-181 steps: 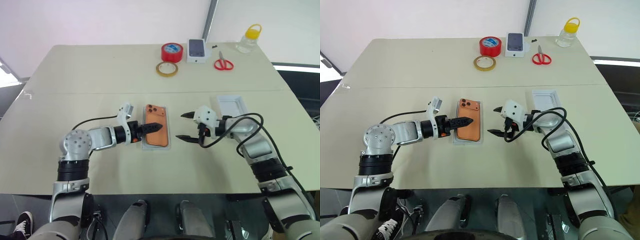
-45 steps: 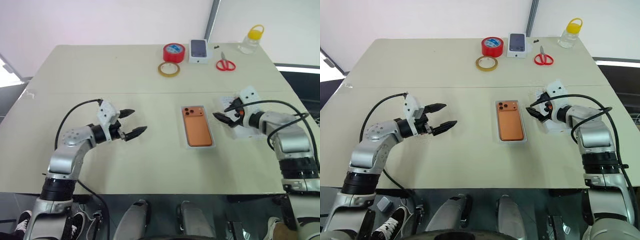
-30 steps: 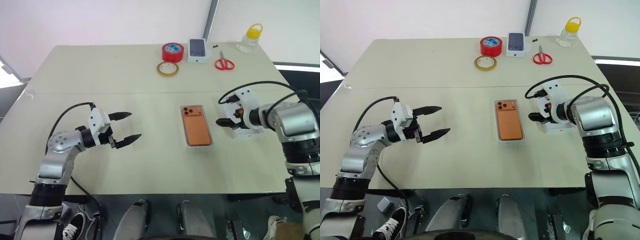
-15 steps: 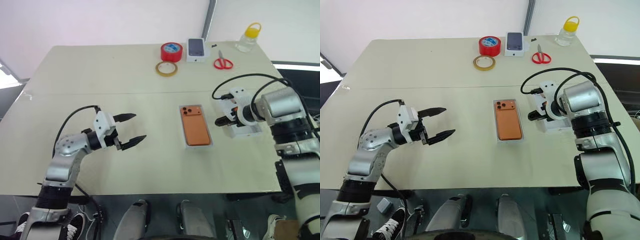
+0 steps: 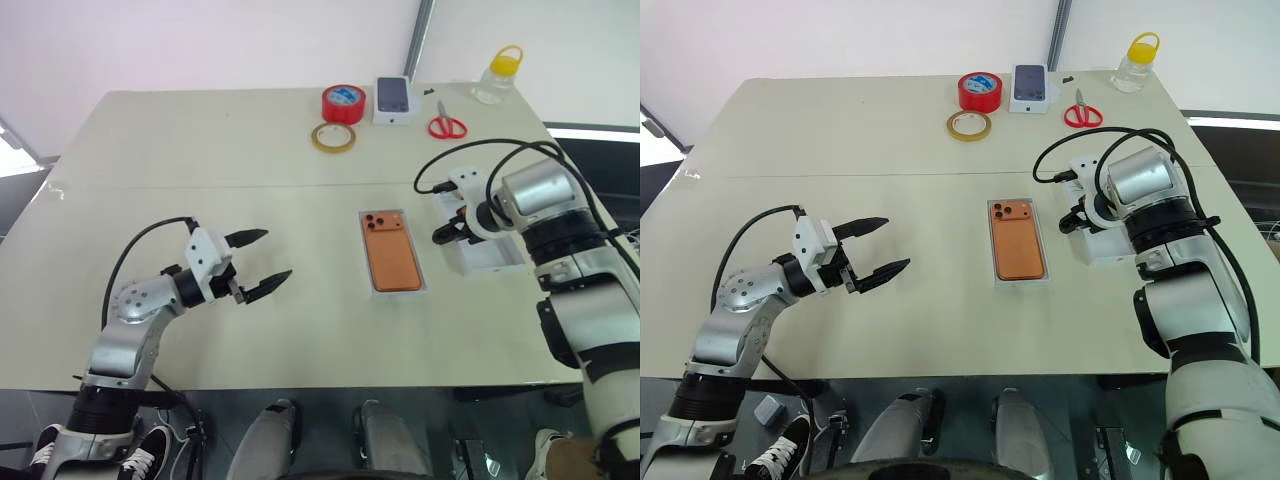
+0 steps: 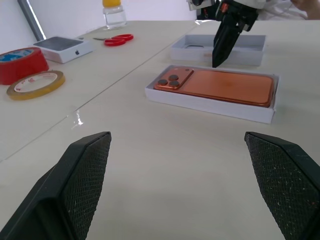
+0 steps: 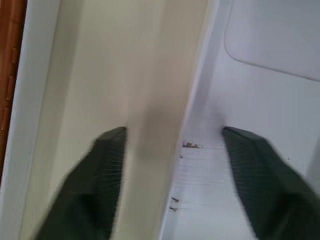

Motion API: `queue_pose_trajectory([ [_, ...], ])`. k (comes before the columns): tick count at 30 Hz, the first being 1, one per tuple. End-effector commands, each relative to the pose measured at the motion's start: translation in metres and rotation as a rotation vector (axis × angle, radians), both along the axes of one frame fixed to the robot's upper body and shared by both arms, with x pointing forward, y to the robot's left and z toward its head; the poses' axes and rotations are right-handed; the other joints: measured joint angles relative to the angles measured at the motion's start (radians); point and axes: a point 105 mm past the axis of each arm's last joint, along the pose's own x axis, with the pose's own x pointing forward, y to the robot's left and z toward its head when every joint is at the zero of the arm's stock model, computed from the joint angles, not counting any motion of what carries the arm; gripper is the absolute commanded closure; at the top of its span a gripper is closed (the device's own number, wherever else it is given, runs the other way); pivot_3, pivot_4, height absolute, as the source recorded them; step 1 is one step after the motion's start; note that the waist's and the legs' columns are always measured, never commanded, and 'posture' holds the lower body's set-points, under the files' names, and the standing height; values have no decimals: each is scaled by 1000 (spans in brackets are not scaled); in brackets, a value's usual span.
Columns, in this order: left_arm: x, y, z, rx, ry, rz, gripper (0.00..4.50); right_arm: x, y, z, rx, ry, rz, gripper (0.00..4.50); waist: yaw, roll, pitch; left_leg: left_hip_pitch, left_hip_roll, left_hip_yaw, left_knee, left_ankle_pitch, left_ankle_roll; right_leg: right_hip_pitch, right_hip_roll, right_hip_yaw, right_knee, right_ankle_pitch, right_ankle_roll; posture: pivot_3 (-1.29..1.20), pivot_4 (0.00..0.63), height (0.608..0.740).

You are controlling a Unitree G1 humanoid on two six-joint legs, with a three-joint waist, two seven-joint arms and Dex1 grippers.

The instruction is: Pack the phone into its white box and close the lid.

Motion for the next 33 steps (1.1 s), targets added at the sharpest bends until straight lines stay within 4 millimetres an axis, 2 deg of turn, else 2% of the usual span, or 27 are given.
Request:
queue_pose_trajectory([
  [1,-3,-4,7,-2,-31,-6,0,3,3,6,9,-25,-3,3408,-1,0,0,0,0,0,0,0,0,0,0,0,0,0,0,0,150,740],
  [3,-3,-3,7,0,-29,-2,0,1,3,2,13,-12,-10,4412,-2,0,0,0,0,0,0,0,0,0,0,0,0,0,0,0,150,740],
  [4,-3,-3,7,1,-29,0,0,-1,3,0,14,-4,-16,4467,-1,0,0,0,0,0,0,0,0,0,0,0,0,0,0,0,150,740],
  [10,0,-3,7,2,-24,4,0,-4,3,-3,29,9,-60,4467,1,0,0,0,0,0,0,0,0,0,0,0,0,0,0,0,150,740],
  [15,3,-3,9,2,-29,5,0,0,9,8,77,-31,-84,4467,0,0,0,0,0,0,0,0,0,0,0,0,0,0,0,0,150,740],
  [20,6,-4,10,-2,-30,7,0,25,27,49,259,-272,-30,4467,-3,0,0,0,0,0,0,0,0,0,0,0,0,0,0,0,150,740],
  [22,7,-3,12,-8,-30,10,0,30,43,66,425,-386,27,4467,-2,0,0,0,0,0,0,0,0,0,0,0,0,0,0,0,150,740],
  [24,8,-3,13,-11,-30,10,0,31,49,75,456,-477,79,4467,-2,0,0,0,0,0,-1,0,0,-1,1,0,0,0,0,0,150,740],
  [27,9,-2,13,-8,-30,7,0,26,59,80,532,-561,129,4467,1,1,0,0,0,0,-1,0,0,0,1,0,1,0,0,0,150,740],
  [30,10,-3,14,-10,-27,5,0,19,67,87,498,-695,185,4467,4,1,0,0,0,0,0,0,0,0,0,0,0,0,0,0,150,740],
  [33,11,-5,15,-13,-28,5,0,-1,94,98,701,-744,259,4467,-1,1,0,0,0,0,0,0,0,-1,0,0,1,0,0,0,150,740],
])
